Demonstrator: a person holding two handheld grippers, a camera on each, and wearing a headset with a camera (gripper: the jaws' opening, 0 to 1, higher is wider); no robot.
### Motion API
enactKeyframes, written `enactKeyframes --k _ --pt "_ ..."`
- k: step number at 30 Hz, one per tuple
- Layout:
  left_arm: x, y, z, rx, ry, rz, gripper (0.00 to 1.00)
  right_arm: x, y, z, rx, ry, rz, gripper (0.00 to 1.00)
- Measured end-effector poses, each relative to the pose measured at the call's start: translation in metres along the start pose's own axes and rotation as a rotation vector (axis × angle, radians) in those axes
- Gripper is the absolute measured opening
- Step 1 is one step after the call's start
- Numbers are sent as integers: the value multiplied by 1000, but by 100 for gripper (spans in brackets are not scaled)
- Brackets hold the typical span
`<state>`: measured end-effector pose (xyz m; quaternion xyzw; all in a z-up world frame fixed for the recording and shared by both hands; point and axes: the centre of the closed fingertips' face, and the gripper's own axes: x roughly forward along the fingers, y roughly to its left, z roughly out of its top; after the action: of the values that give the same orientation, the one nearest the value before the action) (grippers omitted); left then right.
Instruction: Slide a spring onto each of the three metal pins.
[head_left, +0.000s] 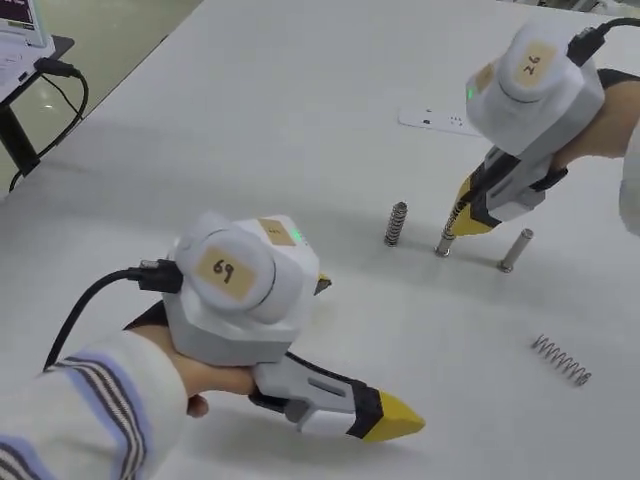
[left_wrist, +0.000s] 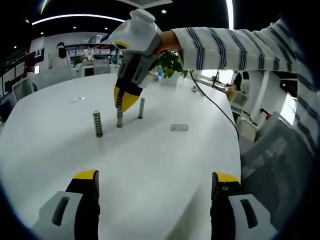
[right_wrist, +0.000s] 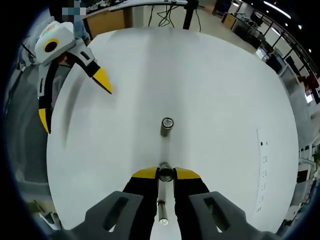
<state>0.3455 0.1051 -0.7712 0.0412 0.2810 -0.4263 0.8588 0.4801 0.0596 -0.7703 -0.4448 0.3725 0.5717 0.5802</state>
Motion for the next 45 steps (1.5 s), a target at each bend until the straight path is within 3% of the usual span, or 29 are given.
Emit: enactKeyframes --k 10,16,21,30,39,45 --pt "1 -3 -2 2 11 -13 90 17 -3 -11 14 20 11 9" --pt "-1 0 -3 4 21 0 91 19 -5 -12 26 11 9 9" --pt "-2 3 -1 5 13 13 88 20 -6 -13 -7 14 3 10" --pt "-3 4 -8 -1 41 21 86 21 -5 -16 -40 26 -19 15" --pt "-2 1 -9 5 49 13 86 6 -8 -13 -17 -12 -53 21" --pt "-3 2 -11 -4 58 17 86 -8 -2 -12 -18 -33 -66 22"
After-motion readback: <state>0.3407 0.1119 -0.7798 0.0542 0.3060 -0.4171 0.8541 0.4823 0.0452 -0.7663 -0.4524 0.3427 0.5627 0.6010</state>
